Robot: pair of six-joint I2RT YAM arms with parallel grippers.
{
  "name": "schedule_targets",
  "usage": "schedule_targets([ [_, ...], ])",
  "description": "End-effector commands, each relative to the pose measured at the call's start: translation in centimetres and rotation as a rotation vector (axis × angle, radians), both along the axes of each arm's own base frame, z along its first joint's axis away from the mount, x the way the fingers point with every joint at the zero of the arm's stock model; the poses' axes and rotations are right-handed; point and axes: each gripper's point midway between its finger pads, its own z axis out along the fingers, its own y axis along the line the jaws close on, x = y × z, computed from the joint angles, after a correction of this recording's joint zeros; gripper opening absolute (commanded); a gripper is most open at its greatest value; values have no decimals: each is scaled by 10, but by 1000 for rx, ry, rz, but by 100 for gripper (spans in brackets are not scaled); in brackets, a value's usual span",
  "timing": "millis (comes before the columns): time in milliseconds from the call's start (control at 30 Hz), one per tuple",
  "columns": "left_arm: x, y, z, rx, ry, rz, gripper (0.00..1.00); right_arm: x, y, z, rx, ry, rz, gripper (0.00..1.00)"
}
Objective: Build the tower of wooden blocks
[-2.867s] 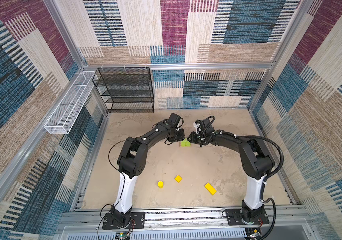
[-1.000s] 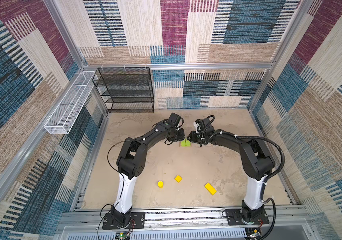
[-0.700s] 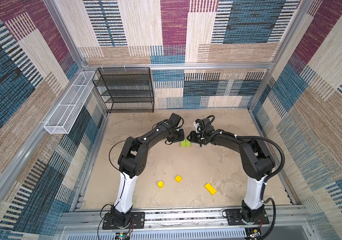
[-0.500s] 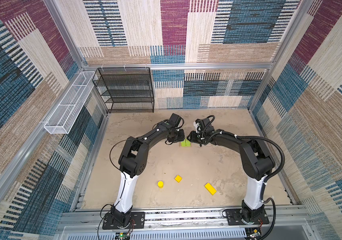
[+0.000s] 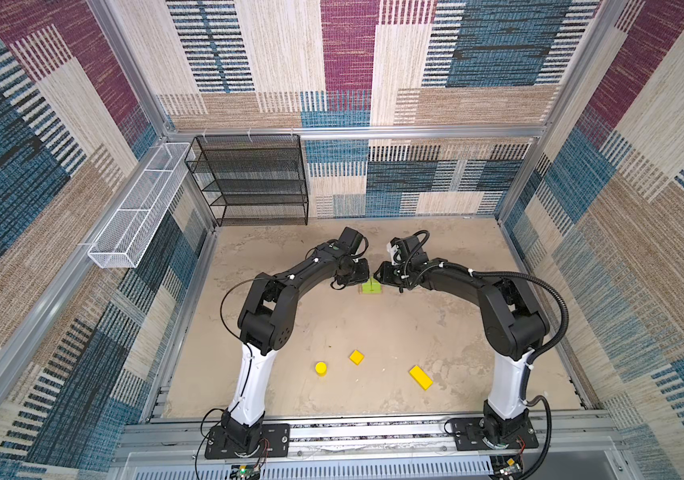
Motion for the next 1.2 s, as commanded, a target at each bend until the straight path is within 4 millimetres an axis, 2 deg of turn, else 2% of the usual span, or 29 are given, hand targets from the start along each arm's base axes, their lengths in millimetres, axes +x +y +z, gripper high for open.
schedule_targets([
  [0,1,-4,0,-25,3,6,27,3,3,5,21,-18,1,35],
  [533,1,-4,2,-28,0,11,27,1,2,2,20,-9,-1,32],
  [800,1,-2,3,-21,-1,13,32,-1,3,1,21,-3,0,30],
  [1167,1,-1,5,-18,-7,16,32,-1,2,0,19,0,-3,26],
])
